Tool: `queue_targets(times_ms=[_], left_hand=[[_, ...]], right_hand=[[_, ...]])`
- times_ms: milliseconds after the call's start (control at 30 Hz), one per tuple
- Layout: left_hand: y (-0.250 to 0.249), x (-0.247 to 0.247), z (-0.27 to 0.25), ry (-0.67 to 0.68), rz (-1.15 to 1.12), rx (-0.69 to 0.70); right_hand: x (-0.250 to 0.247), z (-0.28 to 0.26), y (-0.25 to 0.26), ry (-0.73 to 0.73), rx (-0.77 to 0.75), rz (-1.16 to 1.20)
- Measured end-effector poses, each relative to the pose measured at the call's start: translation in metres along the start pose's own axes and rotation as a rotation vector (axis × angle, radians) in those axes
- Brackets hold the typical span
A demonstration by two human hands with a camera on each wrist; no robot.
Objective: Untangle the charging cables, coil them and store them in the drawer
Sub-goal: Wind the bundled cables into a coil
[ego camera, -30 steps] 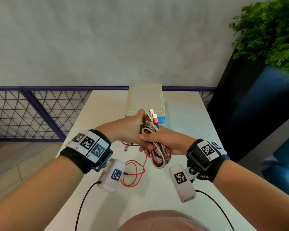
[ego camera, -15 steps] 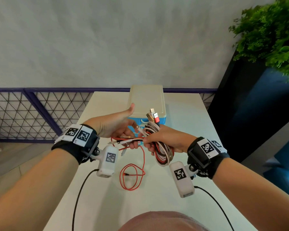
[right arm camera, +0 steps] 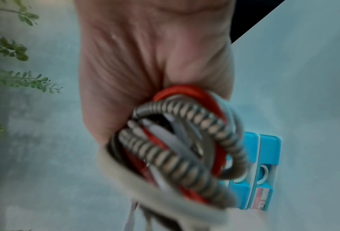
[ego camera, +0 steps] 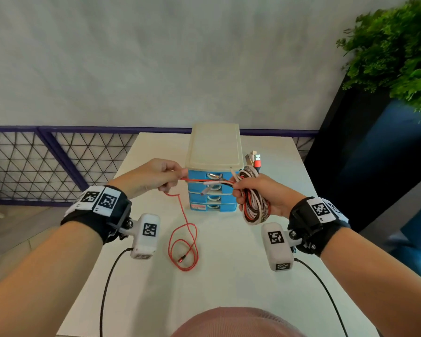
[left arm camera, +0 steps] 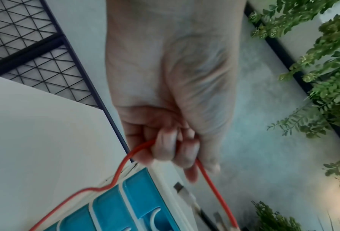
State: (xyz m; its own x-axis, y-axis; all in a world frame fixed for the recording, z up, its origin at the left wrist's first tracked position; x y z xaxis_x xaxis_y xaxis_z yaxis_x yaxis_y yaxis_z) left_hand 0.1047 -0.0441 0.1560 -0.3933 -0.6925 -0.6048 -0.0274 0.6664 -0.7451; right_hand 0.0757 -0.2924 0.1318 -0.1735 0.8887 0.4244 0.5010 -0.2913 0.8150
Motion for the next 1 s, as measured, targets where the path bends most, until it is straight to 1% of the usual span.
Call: queue_targets(times_ms=[67, 100, 167, 267, 333, 433, 567, 600, 633, 700, 733, 767, 833, 900, 933, 1000], left_hand=[[0.002, -0.001, 0.003, -0.051, -0.031, -0.010], [0.003, 0.000, 0.003, -0.047, -0.041, -0.016], [0.004, 0.005, 0.001, 0.013, -0.028, -0.035], [0.004, 0.017, 0.000, 0.122, 0.096, -0.056], [0.004, 0.022, 0.002, 0.122, 0.202, -0.041], [0.004, 0.023, 0.010, 0.020, 0.248, 0.004], [-0.001, 0.024, 0.017, -0.133, 0.251, 0.052], [-0.004, 0.023, 0.017, -0.193, 0.267, 0.067], [-0.008, 0.021, 0.016, -0.281, 0.300, 0.097], [-0.020, 0.015, 0.012, -0.466, 0.413, 0.238], [-0.026, 0.014, 0.010, -0.509, 0.501, 0.331], [-0.034, 0.013, 0.008, -0.517, 0.601, 0.421], [-0.045, 0.011, 0.006, -0.509, 0.796, 0.543], [-0.051, 0.009, 0.008, -0.476, 0.955, 0.584], [-0.052, 0.009, 0.010, -0.410, 1.021, 0.560], [-0.047, 0.011, 0.013, -0.193, 1.073, 0.438]], right_hand=[[-0.001, 0.003, 0.002, -0.052, -0.067, 0.061], [-0.001, 0.004, 0.004, -0.074, -0.102, 0.080], [-0.001, 0.005, 0.005, -0.102, -0.155, 0.101], [0.000, 0.007, 0.005, -0.115, -0.192, 0.089], [0.001, 0.008, 0.004, -0.109, -0.209, 0.087], [0.003, 0.007, 0.003, -0.103, -0.219, 0.158], [0.009, 0.003, 0.000, -0.068, -0.170, 0.240], [0.010, 0.002, 0.000, -0.061, -0.164, 0.229], [0.012, 0.001, 0.001, -0.058, -0.165, 0.206], [0.015, 0.001, 0.002, -0.056, -0.173, 0.131], [0.016, 0.001, 0.002, -0.055, -0.173, 0.082], [0.018, 0.001, 0.002, -0.052, -0.171, 0.028], [0.021, 0.001, 0.002, -0.045, -0.161, -0.073], [0.023, 0.001, 0.000, -0.035, -0.150, -0.129], [0.023, 0.001, 0.000, -0.028, -0.147, -0.139], [0.021, 0.002, 0.000, -0.016, -0.138, -0.155]])
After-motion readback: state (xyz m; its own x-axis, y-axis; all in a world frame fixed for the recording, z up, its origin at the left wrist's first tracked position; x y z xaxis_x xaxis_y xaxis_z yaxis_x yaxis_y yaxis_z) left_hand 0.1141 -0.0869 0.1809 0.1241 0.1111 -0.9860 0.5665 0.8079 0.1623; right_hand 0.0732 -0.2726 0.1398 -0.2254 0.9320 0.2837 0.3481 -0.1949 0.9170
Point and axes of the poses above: each hand's wrist, its own z-axis towards the middle knuckle, its own x-axis out of the palm, y = z × x, the point moved 3 cm from there along z, towards the middle knuckle, and after that the axes turned 15 degrees about z, right-handed, at the moved point
